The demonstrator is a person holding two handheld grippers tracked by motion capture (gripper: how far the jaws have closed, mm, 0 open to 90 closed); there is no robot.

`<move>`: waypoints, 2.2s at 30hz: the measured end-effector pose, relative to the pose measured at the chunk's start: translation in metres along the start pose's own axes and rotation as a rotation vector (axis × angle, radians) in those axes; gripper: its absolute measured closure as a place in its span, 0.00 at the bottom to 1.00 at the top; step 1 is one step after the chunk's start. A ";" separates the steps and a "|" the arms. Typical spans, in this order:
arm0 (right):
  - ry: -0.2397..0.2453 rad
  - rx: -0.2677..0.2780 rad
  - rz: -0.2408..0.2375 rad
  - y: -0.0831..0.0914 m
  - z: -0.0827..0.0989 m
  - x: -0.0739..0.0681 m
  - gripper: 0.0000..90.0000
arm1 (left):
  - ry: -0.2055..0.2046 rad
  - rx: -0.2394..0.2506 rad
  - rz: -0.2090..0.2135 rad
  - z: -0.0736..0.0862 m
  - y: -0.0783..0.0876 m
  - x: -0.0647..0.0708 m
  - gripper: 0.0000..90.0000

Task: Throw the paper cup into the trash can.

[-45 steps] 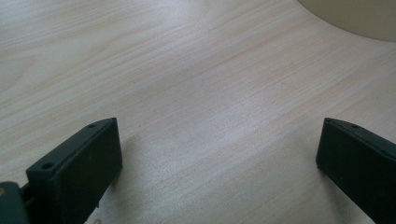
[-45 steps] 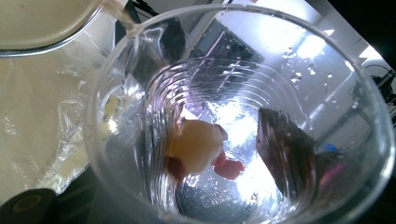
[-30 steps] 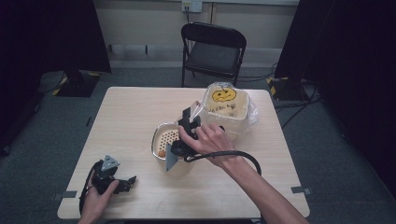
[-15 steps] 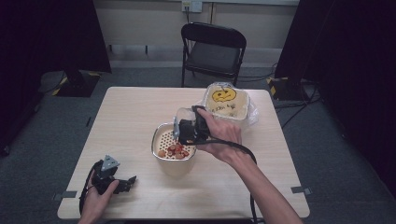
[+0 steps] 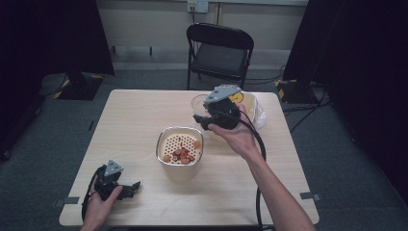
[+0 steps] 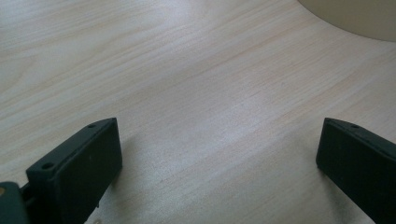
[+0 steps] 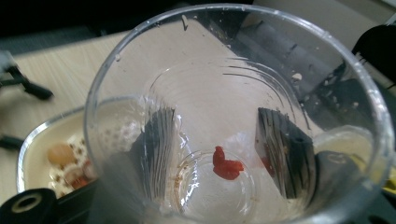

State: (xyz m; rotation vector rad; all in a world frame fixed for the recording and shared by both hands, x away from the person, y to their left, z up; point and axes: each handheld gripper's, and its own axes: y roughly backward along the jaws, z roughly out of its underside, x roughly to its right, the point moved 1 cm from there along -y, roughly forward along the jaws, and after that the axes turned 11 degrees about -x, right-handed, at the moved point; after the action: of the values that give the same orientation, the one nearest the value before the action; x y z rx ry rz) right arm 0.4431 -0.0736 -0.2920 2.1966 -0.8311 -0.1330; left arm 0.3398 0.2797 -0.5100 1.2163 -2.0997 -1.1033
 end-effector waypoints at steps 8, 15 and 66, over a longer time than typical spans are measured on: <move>-0.143 0.070 -0.033 -0.002 -0.003 0.033 0.53 | 0.000 0.000 0.000 0.000 0.000 0.000 0.00; -0.244 0.075 0.037 -0.006 -0.002 0.068 0.52 | 0.000 0.000 0.000 0.000 0.000 0.000 0.00; -0.277 0.057 0.139 0.038 0.073 0.045 0.17 | 0.000 0.000 0.000 0.000 0.000 0.000 0.00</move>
State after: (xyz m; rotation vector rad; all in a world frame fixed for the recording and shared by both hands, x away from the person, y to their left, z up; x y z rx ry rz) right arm 0.4336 -0.1652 -0.3089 2.1948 -1.1508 -0.3548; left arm 0.3398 0.2797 -0.5100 1.2165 -2.0997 -1.1029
